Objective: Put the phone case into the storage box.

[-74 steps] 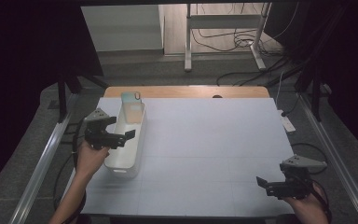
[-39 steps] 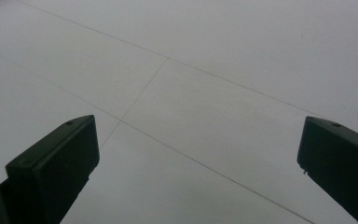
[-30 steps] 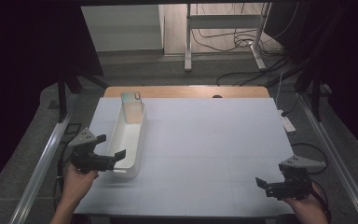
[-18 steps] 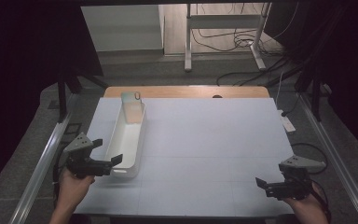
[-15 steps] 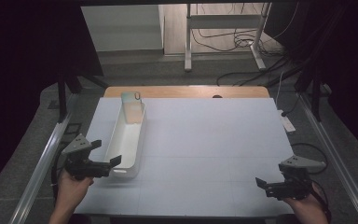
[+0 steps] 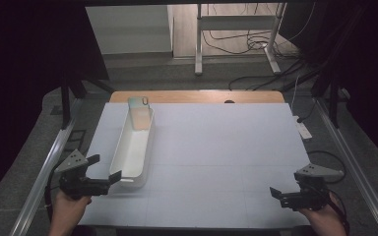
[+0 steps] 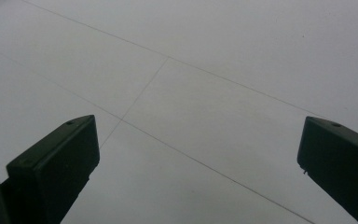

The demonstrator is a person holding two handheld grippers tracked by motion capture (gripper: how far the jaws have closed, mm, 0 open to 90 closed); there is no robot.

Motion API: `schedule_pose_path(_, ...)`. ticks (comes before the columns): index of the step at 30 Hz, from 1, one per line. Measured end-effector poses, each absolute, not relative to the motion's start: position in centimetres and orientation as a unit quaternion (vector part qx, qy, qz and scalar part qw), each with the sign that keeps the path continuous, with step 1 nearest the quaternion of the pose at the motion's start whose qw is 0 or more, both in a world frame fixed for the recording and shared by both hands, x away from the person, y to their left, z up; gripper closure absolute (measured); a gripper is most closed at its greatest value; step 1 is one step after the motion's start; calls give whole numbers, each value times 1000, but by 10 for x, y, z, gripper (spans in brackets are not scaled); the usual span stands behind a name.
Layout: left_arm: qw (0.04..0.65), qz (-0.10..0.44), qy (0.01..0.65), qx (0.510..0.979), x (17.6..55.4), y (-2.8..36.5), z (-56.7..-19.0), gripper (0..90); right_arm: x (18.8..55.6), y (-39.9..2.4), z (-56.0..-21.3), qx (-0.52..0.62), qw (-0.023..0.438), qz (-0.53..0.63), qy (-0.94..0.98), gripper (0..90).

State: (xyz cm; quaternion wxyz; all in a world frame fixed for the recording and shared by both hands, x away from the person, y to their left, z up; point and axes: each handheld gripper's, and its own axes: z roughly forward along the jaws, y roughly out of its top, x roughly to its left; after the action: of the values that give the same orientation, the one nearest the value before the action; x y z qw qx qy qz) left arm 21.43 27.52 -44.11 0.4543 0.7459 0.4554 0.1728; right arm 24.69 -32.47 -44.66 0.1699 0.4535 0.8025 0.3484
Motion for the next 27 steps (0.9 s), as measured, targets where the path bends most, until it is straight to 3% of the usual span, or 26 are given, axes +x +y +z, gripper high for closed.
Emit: schedule_pose_path(27,443,179,482,734,181,294,-452,0,247,-325,-447,454,171,349,802,0)
